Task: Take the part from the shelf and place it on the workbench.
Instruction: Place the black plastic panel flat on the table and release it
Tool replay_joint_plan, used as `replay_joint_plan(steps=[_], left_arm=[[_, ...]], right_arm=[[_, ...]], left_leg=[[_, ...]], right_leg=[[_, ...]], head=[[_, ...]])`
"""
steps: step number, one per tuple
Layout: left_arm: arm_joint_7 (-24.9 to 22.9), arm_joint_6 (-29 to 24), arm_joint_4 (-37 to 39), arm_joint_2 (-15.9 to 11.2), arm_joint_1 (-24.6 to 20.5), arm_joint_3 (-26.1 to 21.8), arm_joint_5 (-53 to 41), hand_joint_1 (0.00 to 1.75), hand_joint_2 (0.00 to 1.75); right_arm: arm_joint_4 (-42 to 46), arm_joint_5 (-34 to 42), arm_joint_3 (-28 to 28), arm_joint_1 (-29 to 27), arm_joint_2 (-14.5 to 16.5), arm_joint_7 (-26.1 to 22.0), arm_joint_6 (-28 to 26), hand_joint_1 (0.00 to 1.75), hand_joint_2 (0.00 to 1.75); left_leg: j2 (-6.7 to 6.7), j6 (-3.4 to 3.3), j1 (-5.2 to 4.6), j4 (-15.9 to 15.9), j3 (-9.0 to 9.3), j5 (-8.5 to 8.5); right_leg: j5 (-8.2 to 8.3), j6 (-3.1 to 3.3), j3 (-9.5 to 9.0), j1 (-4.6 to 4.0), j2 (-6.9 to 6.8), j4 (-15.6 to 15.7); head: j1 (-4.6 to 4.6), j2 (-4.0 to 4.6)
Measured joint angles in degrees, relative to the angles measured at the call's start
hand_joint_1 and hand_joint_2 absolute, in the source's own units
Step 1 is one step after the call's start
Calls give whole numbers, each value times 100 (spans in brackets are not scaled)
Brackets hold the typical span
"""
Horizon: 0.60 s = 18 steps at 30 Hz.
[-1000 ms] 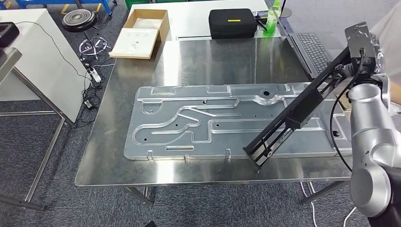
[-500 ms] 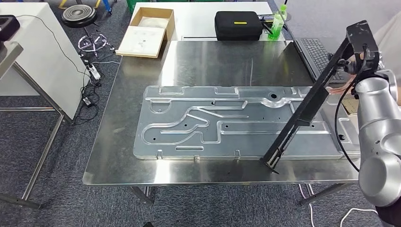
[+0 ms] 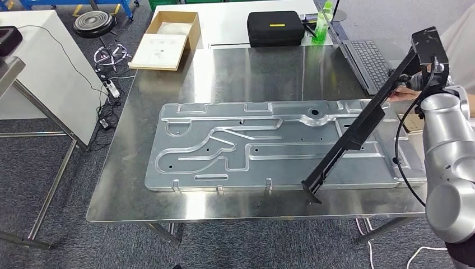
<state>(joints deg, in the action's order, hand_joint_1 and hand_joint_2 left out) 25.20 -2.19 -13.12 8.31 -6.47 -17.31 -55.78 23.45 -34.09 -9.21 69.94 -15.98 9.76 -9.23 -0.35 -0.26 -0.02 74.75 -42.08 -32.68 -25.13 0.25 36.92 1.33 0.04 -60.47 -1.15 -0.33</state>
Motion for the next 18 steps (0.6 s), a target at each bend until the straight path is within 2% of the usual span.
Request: replay_joint_plan(steps=[1,3,4,5,6,8,10,11,13,14,15,16,18], left_arm=[[0,-3,1,-1,3,-1,0,0,0],[0,-11,1,-4,2,-3,0,0,0],[0,-16,1,-10,-1,-4,0,0,0],[0,-21,1,-16,-4,-5,0,0,0],[0,-25,1,-22,-5,-6,-1,0,0],[0,-31,1,-26,-2,-7,-3,0,0],[1,-32,1,-24,-7,-7,-4,0,0],[2,-33,1,-22,-12,-7,-3,0,0],[2,-32,1,-22,-14,-8,-2,0,0],[2,-32,1,-22,-10,-9,-2,0,0],[2,-31,1,-22,-6,-9,-2,0,0],[2,-31,1,-21,-3,-9,-3,0,0],[2,-31,1,-21,-2,-9,-4,0,0]], right_arm=[[-12,1,-3,0,3,-1,0,0,131],[-25,1,-7,3,7,-2,-1,0,44],[-28,1,-11,8,8,-3,-2,0,0],[-32,1,-21,16,9,-4,-3,0,0],[-39,2,-35,22,11,-5,-4,0,0],[-54,4,-66,32,17,-7,-3,0,0],[-64,5,-90,51,22,-9,4,0,0],[-69,5,-101,69,22,-9,7,0,0],[-87,8,-125,84,21,-9,8,0,0],[-100,10,-133,74,21,-9,8,0,0],[-114,11,-138,61,21,-8,8,0,0],[-123,12,-141,52,22,-7,8,0,0],[-131,12,-142,61,22,-7,8,0,0]], left_leg=[[0,-14,2,-86,30,115],[0,-79,-8,-764,340,505],[0,-115,-22,-1121,513,637],[0,-143,-37,-1373,635,709],[-1,-161,-53,-1497,691,717],[0,-189,-56,-1577,727,740],[9,-239,-35,-1697,785,812],[13,-265,-23,-1751,810,844],[15,-299,-29,-1771,815,859],[14,-302,-31,-1766,812,856],[13,-299,-30,-1756,810,852],[10,-291,-28,-1740,809,843],[6,-250,-19,-1674,802,798]], right_leg=[[-1,2,-6,-8,0,0],[-6,-1,-27,-18,0,1],[-9,-11,-31,-28,1,1],[-4,-32,-31,-29,2,7],[4,-56,-28,-27,4,16],[26,-123,-31,-26,6,50],[-64,-174,5,-31,5,-50],[-196,-191,94,-34,5,-253],[-536,-216,400,-17,6,-922],[-644,-230,545,-10,5,-1228],[-648,-246,615,3,2,-1369],[-548,-260,581,19,-1,-1300],[-203,-281,249,48,-7,-647]], head=[[0,0],[0,0],[-1,0],[0,0],[-1,0],[-1,0],[-3,0],[-6,0],[-6,0],[-5,0],[-4,0],[-5,0],[-6,0]])
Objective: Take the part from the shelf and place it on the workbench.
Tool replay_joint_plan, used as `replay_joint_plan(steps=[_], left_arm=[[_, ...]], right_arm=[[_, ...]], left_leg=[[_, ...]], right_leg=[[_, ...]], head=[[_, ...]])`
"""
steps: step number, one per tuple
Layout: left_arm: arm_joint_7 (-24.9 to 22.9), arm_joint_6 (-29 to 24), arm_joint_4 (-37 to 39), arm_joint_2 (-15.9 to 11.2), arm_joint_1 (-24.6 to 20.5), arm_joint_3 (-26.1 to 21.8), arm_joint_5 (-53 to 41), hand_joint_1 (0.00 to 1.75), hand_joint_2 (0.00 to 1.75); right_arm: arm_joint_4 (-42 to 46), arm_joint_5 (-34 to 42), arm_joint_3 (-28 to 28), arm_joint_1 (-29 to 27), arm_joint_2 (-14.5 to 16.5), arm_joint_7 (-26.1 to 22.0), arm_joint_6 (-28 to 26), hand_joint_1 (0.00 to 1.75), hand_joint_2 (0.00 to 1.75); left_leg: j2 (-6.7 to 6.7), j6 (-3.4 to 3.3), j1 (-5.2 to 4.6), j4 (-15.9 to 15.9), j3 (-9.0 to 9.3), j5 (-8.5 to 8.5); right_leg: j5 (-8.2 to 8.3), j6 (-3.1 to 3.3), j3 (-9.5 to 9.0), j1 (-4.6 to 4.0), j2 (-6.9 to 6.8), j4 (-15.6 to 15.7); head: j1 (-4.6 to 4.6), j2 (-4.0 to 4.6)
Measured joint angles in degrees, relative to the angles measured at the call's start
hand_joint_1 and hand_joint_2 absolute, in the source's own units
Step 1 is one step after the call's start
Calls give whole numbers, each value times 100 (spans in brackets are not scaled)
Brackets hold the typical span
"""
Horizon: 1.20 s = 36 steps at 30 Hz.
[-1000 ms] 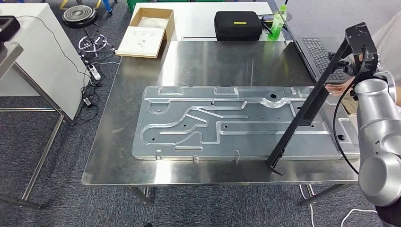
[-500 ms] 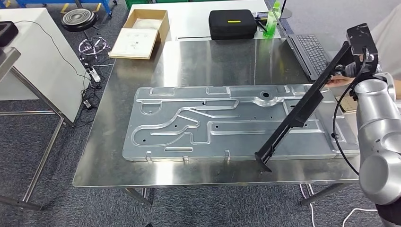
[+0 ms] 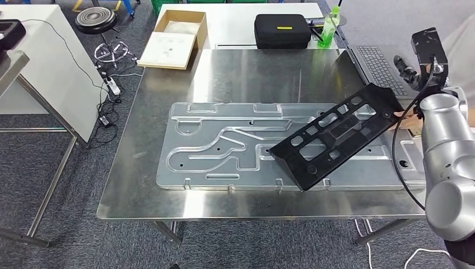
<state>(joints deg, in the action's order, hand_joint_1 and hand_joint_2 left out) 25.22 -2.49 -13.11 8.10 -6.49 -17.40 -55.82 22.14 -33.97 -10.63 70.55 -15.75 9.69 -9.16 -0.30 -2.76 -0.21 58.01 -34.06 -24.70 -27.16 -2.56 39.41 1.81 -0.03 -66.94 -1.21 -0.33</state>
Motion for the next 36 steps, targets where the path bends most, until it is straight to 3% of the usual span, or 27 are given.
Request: replay_joint_plan(steps=[2,5,7,10,12,13,14,16,17,18,22,24,26,27,28,29,32,34,36], left_arm=[[0,0,0,-2,-6,-1,0,0,0],[0,0,0,-3,0,-3,0,0,0],[0,0,0,-3,2,-4,-1,0,0],[0,2,0,-3,1,-3,-1,0,0],[0,8,1,-2,8,-3,-1,0,0],[1,12,1,-2,9,-3,-1,0,0],[3,15,1,-1,8,-3,-1,0,0],[27,16,1,-1,5,-4,-1,0,0],[54,11,1,-1,4,-5,-1,0,0],[89,3,0,-1,6,-7,-1,0,0],[216,-60,1,11,29,-10,-17,0,0],[236,-92,0,30,22,-15,-20,0,0],[242,-113,0,43,14,-26,-20,0,0],[243,-117,0,47,14,-31,-20,0,0],[245,-118,0,48,16,-33,-20,0,0],[247,-119,0,51,17,-34,-20,0,0],[250,-119,0,69,-3,-36,-39,0,0],[249,-119,0,79,-43,-36,-66,0,0],[248,-119,0,89,-69,-36,-78,0,0]], right_arm=[[-4,1,-1,23,4,0,1,0,0],[-14,2,-2,27,12,1,2,0,0],[-16,2,-2,34,16,0,3,0,0],[-22,-8,-2,51,21,16,81,0,0],[-44,-27,-2,52,25,59,192,0,0],[-57,-38,-2,54,26,78,237,0,0],[-67,-44,-2,56,27,60,254,0,0],[-54,-30,-2,50,32,-208,150,0,0],[-18,-3,-2,21,36,-478,29,0,0],[69,45,-4,-41,44,-859,-139,0,0],[1251,453,-3,-849,246,-2376,-690,0,0],[2278,657,70,-1450,448,-2613,-710,0,0],[3249,732,244,-2033,656,-2649,-715,0,0],[3648,719,347,-2288,738,-2664,-726,0,0],[3982,681,448,-2494,801,-2696,-738,0,0],[4264,614,544,-2651,848,-2736,-758,0,0],[5042,173,931,-2971,976,-2785,-948,0,0],[5469,-181,1240,-3177,1033,-2721,-1094,0,0],[5761,-395,1461,-3328,1062,-2655,-1188,0,0]], left_leg=[[-7,62,-13,91,-34,-56],[-11,134,-21,121,-67,-71],[-7,192,-9,238,-115,-171],[-2,272,20,1140,-521,-651],[-2,286,35,1693,-791,-807],[-2,279,37,1690,-798,-728],[-2,262,38,1473,-703,-560],[-3,203,27,712,-348,-181],[-4,176,15,398,-202,-83],[-6,155,1,205,-115,-47],[-8,67,22,15,-18,-7],[-2,12,47,-60,25,36],[0,-15,35,-63,24,37],[-1,-18,31,-55,21,32],[-6,-18,30,-42,18,25],[-13,-13,30,-22,14,13],[-93,69,23,85,-19,-56],[-128,137,14,130,-54,-79],[-170,191,22,129,-74,-72]], right_leg=[[168,29,-282,-14,7,556],[176,134,-314,-40,28,661],[195,200,-321,-28,27,685],[202,268,-329,-28,11,703],[200,277,-329,-41,8,701],[200,277,-331,-46,9,699],[199,276,-336,-49,9,698],[195,265,-341,-58,11,695],[196,249,-336,-65,13,694],[202,224,-331,-68,13,700],[181,111,-347,-73,8,710],[-84,95,-179,-70,7,316],[-428,83,153,-63,9,-402],[-505,73,277,-55,8,-669],[-477,65,314,-47,6,-747],[-352,59,245,-39,5,-613],[68,63,-274,-13,146,379],[83,103,-405,-27,217,638],[99,174,-404,-39,133,658]], head=[[2,0],[7,0],[7,0],[8,0],[8,0],[7,0],[7,0],[7,0],[7,0],[7,0],[4,0],[2,0],[1,0],[0,0],[1,0],[1,0],[2,0],[3,0],[3,0]])
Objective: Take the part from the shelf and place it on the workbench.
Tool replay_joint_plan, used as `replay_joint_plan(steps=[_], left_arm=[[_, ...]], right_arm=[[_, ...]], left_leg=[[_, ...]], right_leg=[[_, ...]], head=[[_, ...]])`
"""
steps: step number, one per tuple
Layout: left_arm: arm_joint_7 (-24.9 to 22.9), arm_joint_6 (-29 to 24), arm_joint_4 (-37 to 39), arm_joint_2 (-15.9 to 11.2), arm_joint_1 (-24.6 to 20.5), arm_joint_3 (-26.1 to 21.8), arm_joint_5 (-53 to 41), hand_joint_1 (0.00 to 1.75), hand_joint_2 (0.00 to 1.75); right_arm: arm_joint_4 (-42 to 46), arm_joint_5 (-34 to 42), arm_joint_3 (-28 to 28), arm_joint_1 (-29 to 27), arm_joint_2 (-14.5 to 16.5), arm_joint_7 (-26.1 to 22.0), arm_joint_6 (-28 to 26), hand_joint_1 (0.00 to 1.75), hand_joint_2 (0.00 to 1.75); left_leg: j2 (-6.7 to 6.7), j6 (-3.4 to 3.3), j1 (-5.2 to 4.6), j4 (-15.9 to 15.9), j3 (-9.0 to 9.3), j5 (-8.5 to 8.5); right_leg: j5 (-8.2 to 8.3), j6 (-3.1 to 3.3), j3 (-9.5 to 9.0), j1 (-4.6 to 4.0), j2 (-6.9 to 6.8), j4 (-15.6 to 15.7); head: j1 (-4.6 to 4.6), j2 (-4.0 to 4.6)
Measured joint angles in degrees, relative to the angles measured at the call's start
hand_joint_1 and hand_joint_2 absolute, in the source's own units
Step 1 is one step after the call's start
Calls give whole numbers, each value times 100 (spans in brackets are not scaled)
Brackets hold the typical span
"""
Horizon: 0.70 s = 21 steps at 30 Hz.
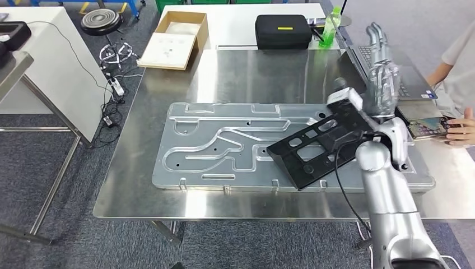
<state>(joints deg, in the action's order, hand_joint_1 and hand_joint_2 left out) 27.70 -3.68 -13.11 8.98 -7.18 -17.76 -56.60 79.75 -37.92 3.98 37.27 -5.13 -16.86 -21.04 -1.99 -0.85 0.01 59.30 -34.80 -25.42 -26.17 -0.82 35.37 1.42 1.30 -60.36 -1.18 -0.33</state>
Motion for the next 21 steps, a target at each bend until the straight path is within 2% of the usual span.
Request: replay_joint_plan(steps=[2,3,5,6,7,8,9,11,12,13,15,16,18,19,21], left_arm=[[0,-1,0,5,-4,-1,-2,0,0],[0,-1,0,5,-5,-1,-3,0,0],[1,-1,0,7,-4,-1,-3,0,0],[1,-1,0,6,0,-1,-3,0,0],[1,-1,0,5,5,-1,-3,0,0],[1,-1,0,5,8,-1,-3,0,0],[1,-1,0,4,7,-1,-3,0,0],[1,-1,0,4,-2,-1,-3,0,0],[1,-1,0,5,-8,-1,-3,0,0],[1,-1,0,6,-10,-1,-3,0,0],[2,-3,0,7,-7,-1,-3,0,0],[4,-5,0,8,-5,-1,-3,0,0],[9,-8,0,10,-13,-1,-3,0,0],[11,-8,0,12,-18,-1,-3,0,0],[13,-3,0,16,-23,-1,-3,0,0]], right_arm=[[198,-86,136,-63,21,38,-58,0,0],[275,-104,183,-81,26,46,-72,0,0],[388,-121,258,-131,33,60,-86,0,0],[425,-124,292,-163,35,65,-89,0,0],[455,-125,328,-193,38,71,-91,0,0],[482,-126,363,-216,41,72,-92,0,0],[512,-127,393,-229,43,73,-93,0,0],[569,-127,431,-235,44,75,-93,0,0],[591,-127,440,-234,45,76,-94,0,0],[605,-127,446,-234,45,76,-94,0,0],[623,-130,464,-235,53,77,-96,0,0],[633,-134,476,-236,55,78,-100,0,0],[660,-153,494,-240,55,78,-118,0,0],[668,-174,498,-252,50,78,-130,0,0],[682,-244,507,-305,43,78,-147,0,0]], left_leg=[[18,62,10,175,-87,-128],[52,93,17,418,-198,-278],[116,140,38,1141,-524,-635],[130,154,48,1435,-662,-729],[144,162,54,1556,-720,-722],[164,161,58,1455,-671,-610],[210,150,58,1122,-507,-413],[411,104,30,333,-123,-106],[479,71,9,82,-5,-35],[507,40,-12,-17,33,-30],[403,-30,-26,-43,31,-11],[350,-66,-18,-68,41,9],[249,-140,6,-120,63,55],[196,-161,6,-126,61,67],[74,-184,-6,-119,55,72]], right_leg=[[22,77,-13,15,-98,41],[29,106,-20,23,-151,60],[25,135,-23,12,-248,67],[21,140,-23,5,-296,66],[17,142,-25,1,-344,65],[13,140,-29,0,-390,64],[8,133,-38,-1,-437,63],[-9,101,-61,-17,-521,63],[-15,75,-71,-30,-558,64],[-17,47,-80,-44,-595,67],[-21,-20,-99,-52,-669,81],[-48,-53,-102,-41,-639,60],[-257,-98,20,-21,-427,-232],[-433,-103,168,-16,-291,-549],[-728,-100,526,-25,-166,-1265]], head=[[11,0],[17,0],[25,0],[24,0],[24,0],[25,0],[25,0],[25,0],[24,0],[22,0],[21,0],[20,0],[19,0],[18,0],[18,0]])
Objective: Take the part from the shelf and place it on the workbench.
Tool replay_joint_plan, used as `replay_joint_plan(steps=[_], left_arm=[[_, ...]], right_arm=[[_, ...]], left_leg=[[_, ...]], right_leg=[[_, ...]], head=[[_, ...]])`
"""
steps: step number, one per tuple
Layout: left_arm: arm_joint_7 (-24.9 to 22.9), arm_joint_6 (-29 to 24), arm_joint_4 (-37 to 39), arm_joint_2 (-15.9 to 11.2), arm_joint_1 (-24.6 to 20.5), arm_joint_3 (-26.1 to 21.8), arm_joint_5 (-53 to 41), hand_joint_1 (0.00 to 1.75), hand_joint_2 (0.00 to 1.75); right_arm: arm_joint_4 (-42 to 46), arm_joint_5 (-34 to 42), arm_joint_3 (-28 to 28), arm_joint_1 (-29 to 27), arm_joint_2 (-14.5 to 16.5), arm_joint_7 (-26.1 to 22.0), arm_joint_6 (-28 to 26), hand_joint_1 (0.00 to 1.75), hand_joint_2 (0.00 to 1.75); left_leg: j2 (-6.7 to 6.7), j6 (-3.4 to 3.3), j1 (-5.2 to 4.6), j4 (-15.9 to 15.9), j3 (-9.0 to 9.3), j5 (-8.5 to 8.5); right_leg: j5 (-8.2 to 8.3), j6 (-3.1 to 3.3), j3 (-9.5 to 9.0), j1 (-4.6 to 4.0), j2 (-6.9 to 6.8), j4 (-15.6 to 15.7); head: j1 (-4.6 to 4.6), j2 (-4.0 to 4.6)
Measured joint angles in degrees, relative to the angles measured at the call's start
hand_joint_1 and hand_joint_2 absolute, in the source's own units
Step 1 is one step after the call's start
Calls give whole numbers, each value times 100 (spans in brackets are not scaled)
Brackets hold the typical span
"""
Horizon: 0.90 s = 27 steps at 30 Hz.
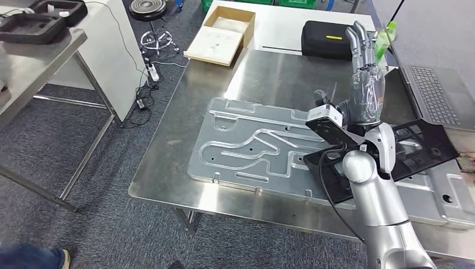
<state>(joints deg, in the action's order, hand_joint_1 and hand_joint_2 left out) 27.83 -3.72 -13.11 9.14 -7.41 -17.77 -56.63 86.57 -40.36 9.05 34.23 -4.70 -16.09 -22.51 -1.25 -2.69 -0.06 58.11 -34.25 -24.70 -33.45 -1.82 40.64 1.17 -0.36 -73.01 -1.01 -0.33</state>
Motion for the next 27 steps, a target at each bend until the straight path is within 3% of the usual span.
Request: replay_joint_plan(steps=[1,2,3,5,7,8,10,12,14,16,17,18,20,22,23,25,27], left_arm=[[1,3,0,2,3,0,0,0,0],[2,5,0,4,4,0,0,0,0],[4,8,0,9,4,0,0,0,0],[11,16,0,34,-4,-1,0,0,0],[22,31,0,62,-22,-3,0,0,0],[26,40,0,71,-28,-3,0,0,0],[17,50,0,80,-25,-3,-2,0,0],[-28,44,0,82,-18,-3,-5,0,0],[-74,27,0,82,-25,-3,-7,0,0],[-103,7,0,81,-18,-3,-19,0,0],[-119,-4,0,80,-9,-4,-27,0,0],[-135,-16,0,79,-1,-4,-35,0,0],[-157,-52,0,75,-3,-4,-33,0,0],[-156,-116,0,72,-27,-8,-3,0,0],[-148,-159,0,71,-39,-16,17,0,0],[-117,-236,0,72,-48,-44,61,0,0],[-73,-274,0,79,-64,-71,96,0,0]], right_arm=[[5,-42,11,-30,-3,1,-2,0,0],[13,-84,27,-52,-3,3,-1,0,0],[27,-123,44,-61,-4,8,1,0,0],[65,-197,80,-44,-5,31,13,0,0],[100,-256,109,-23,-10,55,37,0,0],[109,-284,128,-13,-14,67,56,0,0],[131,-356,181,16,-21,101,91,0,0],[161,-412,233,31,-27,137,101,0,0],[185,-448,257,15,-37,162,95,0,0],[192,-478,275,-17,-43,175,92,0,0],[193,-494,289,-33,-43,181,91,0,0],[195,-505,302,-44,-43,188,90,0,0],[203,-517,324,-45,-43,204,90,0,0],[213,-523,344,-24,-45,214,95,0,0],[216,-530,366,-13,-45,216,99,0,0],[222,-552,429,3,-39,220,110,0,0],[235,-579,490,4,-30,223,117,0,0]], left_leg=[[-71,-4,-9,7,-1,-1],[-145,-6,-16,18,-1,-4],[-221,-4,-21,32,1,-7],[-360,12,-27,68,-17,-21],[-490,61,-8,96,-69,-22],[-560,97,7,95,-95,-14],[-632,169,24,95,-124,-12],[-386,227,-2,335,-233,-167],[-47,281,13,1006,-553,-505],[65,331,58,1602,-863,-693],[87,349,74,1619,-879,-630],[119,361,86,1406,-774,-470],[304,355,75,614,-360,-107],[450,289,35,115,-110,35],[453,251,12,62,-96,20],[332,171,19,35,-99,41],[221,99,43,-18,-66,71]], right_leg=[[-18,6,106,-2,19,-191],[79,18,112,-3,31,-168],[270,38,12,-3,60,73],[645,91,-319,7,316,828],[764,116,-500,7,550,1263],[749,121,-516,1,564,1301],[764,148,-554,9,419,1364],[773,201,-610,41,257,1425],[755,243,-645,31,82,1441],[729,252,-663,25,-90,1438],[715,244,-675,28,-170,1435],[699,230,-692,34,-242,1432],[659,186,-742,31,-374,1426],[628,133,-780,2,-478,1423],[622,108,-791,-17,-528,1429],[602,50,-822,-23,-597,1441],[464,5,-771,-5,-413,1274]], head=[[0,0],[0,0],[0,0],[2,0],[3,0],[2,0],[1,0],[27,0],[53,0],[52,0],[52,0],[53,0],[53,0],[49,0],[47,0],[48,0],[46,0]])
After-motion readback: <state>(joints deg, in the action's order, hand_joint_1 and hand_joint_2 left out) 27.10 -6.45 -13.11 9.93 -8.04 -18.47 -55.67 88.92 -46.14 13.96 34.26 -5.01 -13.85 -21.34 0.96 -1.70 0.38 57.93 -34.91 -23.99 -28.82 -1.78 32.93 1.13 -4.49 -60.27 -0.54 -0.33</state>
